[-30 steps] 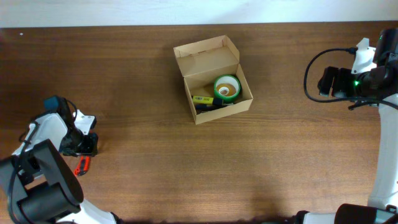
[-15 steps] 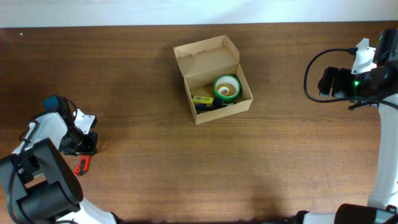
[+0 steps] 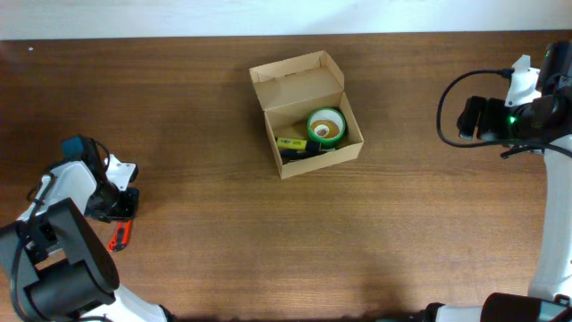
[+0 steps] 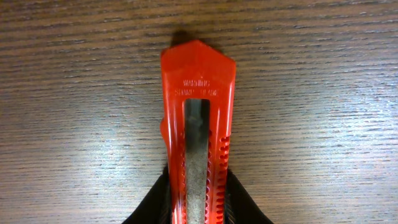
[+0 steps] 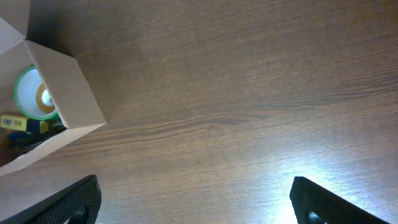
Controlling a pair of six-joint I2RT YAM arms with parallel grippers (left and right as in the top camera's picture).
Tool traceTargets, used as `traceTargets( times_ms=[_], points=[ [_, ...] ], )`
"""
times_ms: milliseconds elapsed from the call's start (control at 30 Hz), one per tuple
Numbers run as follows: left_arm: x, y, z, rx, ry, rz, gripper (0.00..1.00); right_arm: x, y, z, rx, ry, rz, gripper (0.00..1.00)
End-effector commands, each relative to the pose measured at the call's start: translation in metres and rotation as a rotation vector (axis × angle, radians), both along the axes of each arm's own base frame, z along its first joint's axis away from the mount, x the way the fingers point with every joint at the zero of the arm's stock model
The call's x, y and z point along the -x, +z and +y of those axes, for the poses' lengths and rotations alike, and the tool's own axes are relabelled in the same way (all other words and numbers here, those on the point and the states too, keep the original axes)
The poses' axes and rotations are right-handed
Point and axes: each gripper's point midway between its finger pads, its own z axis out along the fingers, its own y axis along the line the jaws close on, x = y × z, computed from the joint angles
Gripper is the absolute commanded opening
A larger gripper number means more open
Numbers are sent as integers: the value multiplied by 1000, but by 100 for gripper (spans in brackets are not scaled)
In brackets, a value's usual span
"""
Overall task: Pack container
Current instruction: 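Grasp the red box cutter with the left gripper and lift it, then carry the red cutter into the box and lower it beside the tape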
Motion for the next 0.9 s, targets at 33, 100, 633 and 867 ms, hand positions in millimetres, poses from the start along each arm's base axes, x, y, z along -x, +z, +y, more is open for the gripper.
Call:
traceTargets(
  times_ms=[33, 100, 633, 867],
  points=[
    [10, -22, -1, 14, 1, 58, 2, 1, -1, -4, 4, -15, 7, 98],
    [3, -19, -4, 38, 7, 32, 2, 1, -1, -4, 4, -15, 7, 98],
    [-96, 121, -30, 20, -155, -127, 1, 0, -1, -3, 4, -14, 6, 98],
    [-158, 238, -111, -54, -415, -391, 2, -1, -1, -4, 6, -15, -1, 98]
  ],
)
